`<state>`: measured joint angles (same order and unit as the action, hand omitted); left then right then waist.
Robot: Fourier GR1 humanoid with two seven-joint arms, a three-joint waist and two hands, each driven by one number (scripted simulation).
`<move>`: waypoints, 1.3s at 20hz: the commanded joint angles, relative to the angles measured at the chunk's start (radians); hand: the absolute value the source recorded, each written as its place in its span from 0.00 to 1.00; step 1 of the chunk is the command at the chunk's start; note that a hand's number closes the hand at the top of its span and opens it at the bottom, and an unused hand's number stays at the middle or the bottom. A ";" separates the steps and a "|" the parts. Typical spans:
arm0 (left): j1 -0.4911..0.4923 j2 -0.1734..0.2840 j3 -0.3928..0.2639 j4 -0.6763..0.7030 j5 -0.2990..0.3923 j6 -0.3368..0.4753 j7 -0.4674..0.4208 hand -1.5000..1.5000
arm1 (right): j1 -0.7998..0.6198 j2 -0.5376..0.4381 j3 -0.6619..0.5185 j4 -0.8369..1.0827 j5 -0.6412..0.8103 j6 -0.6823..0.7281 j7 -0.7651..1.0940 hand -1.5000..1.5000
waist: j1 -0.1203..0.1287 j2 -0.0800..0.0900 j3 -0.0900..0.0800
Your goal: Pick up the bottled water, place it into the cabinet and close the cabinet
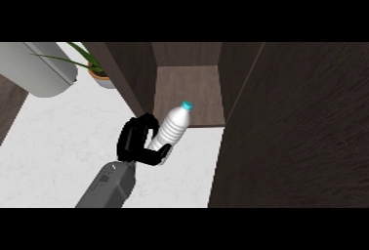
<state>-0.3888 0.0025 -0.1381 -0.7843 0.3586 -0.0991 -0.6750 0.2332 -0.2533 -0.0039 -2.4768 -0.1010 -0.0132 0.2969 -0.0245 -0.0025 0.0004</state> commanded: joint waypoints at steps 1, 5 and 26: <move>-0.091 -0.002 -0.078 -0.051 0.120 0.092 0.104 1.00 | -0.006 -0.020 -0.157 0.043 -0.231 0.066 -0.038 0.00 | -0.001 0.001 0.001; -0.176 -0.002 -0.086 0.002 0.163 0.152 0.089 1.00 | 0.065 0.013 -0.169 -0.035 -0.267 0.102 -0.026 0.00 | -0.016 0.002 0.000; -0.584 -0.002 -0.386 0.232 0.495 0.515 0.145 1.00 | 0.058 -0.064 -0.545 0.206 -0.593 0.344 -0.110 0.00 | -0.042 0.012 0.000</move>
<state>-0.9066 0.0008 -0.5136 -0.6498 0.8188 0.3911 -0.5295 0.2798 -0.3023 -0.4866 -2.2914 -0.6095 0.2971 0.1910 -0.0617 0.0071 0.0002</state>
